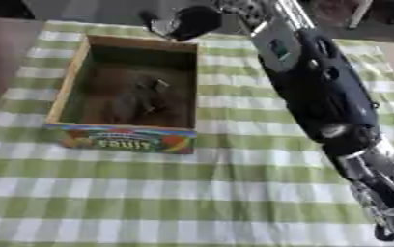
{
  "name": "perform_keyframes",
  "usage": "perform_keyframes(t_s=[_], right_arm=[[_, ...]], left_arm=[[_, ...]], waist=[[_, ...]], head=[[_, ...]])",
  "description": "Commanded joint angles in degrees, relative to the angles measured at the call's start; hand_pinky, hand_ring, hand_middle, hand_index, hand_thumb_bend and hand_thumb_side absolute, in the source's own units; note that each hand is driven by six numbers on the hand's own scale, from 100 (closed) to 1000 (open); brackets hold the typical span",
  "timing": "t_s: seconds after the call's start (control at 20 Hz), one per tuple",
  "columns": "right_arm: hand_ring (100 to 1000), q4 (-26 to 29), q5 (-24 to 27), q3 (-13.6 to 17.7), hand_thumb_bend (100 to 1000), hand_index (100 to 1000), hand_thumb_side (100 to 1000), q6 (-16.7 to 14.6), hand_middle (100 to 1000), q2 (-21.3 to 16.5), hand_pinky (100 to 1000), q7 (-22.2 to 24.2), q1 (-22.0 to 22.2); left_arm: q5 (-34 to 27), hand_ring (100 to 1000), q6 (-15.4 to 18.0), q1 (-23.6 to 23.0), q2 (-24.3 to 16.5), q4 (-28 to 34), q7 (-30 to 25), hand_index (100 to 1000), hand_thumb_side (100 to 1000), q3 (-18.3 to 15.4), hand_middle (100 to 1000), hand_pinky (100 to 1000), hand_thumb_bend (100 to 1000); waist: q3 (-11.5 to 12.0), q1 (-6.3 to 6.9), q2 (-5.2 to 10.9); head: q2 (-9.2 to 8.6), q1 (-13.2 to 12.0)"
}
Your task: Pick up objects on the table and place them in the box.
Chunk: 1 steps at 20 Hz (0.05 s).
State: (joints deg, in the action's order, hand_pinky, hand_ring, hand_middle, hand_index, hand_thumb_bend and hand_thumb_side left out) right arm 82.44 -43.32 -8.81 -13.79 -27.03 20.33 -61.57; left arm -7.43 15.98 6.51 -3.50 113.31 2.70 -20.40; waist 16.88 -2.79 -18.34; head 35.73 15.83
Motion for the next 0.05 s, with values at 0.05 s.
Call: perform_keyframes(t_s=[0.05], right_arm=[[942,5.4,3.1,2.8,100,949,893,2.0,813,-2.8,930,-2.8,0.7]], left_arm=[[0.3,349,0.1,-0.1,-0.7,1.3,0.4,410,777,-0.6,636,314,100]], waist=[[-0.5,0.52,1.45]], head=[[0.72,-0.5]])
